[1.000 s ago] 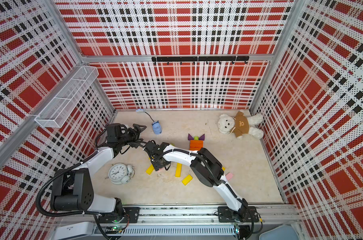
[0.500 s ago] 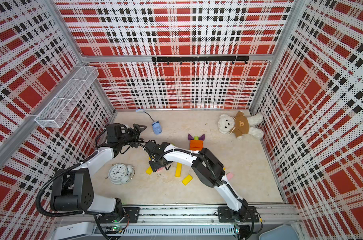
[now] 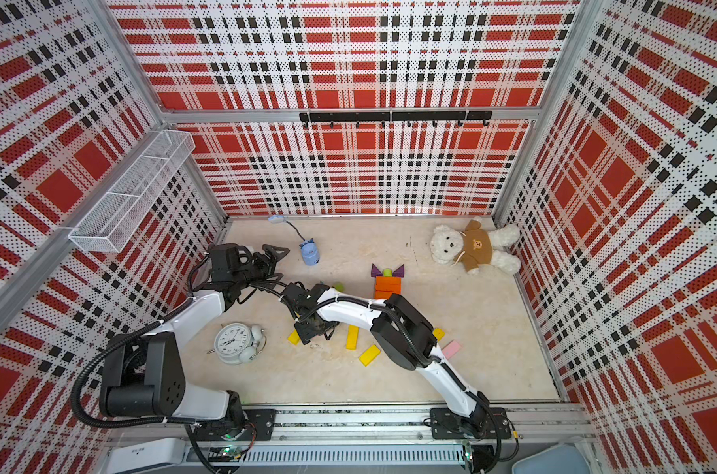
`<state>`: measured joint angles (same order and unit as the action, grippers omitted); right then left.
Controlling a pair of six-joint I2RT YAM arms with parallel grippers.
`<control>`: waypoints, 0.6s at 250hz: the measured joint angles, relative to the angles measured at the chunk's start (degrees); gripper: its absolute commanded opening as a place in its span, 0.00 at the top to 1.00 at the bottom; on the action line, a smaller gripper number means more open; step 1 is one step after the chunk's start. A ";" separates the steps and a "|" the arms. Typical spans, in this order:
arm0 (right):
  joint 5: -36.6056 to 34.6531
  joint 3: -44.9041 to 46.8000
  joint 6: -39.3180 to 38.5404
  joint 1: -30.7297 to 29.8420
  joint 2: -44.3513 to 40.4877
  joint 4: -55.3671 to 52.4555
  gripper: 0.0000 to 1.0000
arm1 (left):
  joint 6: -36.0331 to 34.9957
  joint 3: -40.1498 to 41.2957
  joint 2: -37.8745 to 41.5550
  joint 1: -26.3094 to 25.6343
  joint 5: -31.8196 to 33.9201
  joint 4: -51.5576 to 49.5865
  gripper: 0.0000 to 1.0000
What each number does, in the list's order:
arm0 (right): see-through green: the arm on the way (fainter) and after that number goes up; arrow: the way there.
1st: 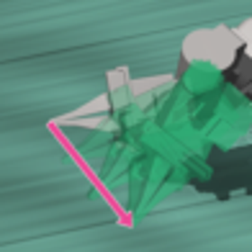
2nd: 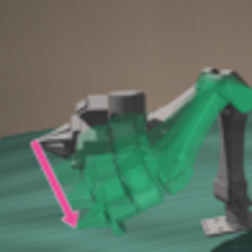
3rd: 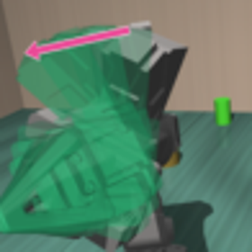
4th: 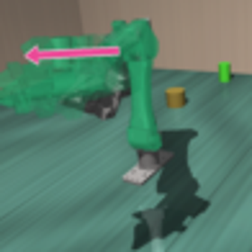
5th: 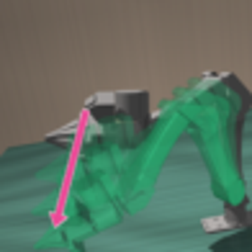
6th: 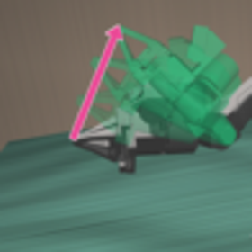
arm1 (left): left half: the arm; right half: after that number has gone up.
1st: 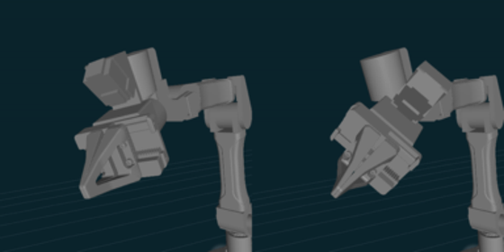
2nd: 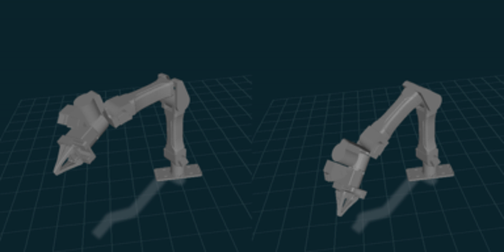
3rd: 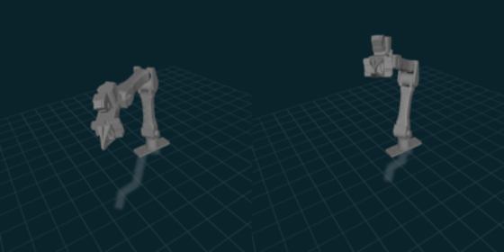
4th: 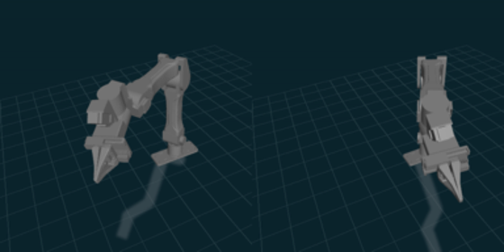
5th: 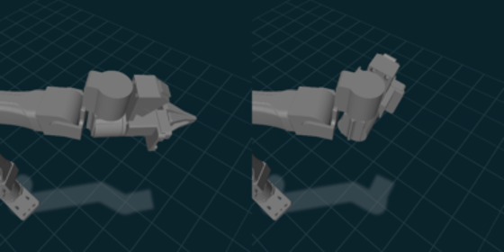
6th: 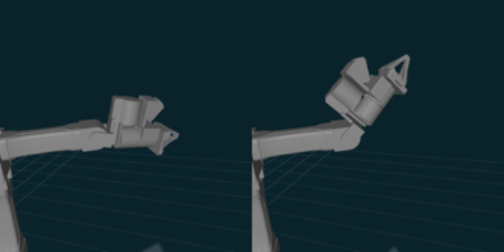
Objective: Assemble a carrot with building blocks
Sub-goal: Pick up the building block from the center of the board.
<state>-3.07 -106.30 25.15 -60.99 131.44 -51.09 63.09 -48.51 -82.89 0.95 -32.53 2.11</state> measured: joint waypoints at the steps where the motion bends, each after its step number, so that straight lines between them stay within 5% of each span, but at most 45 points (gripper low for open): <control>1: -0.04 0.00 -0.02 -0.02 0.00 0.02 0.32 | 0.00 0.00 0.00 0.00 0.02 0.00 0.00; 88: -4.68 0.92 0.00 -0.07 -0.72 0.07 0.40 | 0.11 0.00 0.00 0.00 0.00 0.00 0.01; 150: -7.54 8.13 0.26 2.12 -9.88 1.64 0.41 | 0.13 0.00 0.00 -0.42 -0.57 -0.02 0.01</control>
<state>-10.61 -98.17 25.41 -58.87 121.56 -49.45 63.22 -48.51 -82.89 0.54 -33.10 2.09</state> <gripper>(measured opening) 0.622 0.993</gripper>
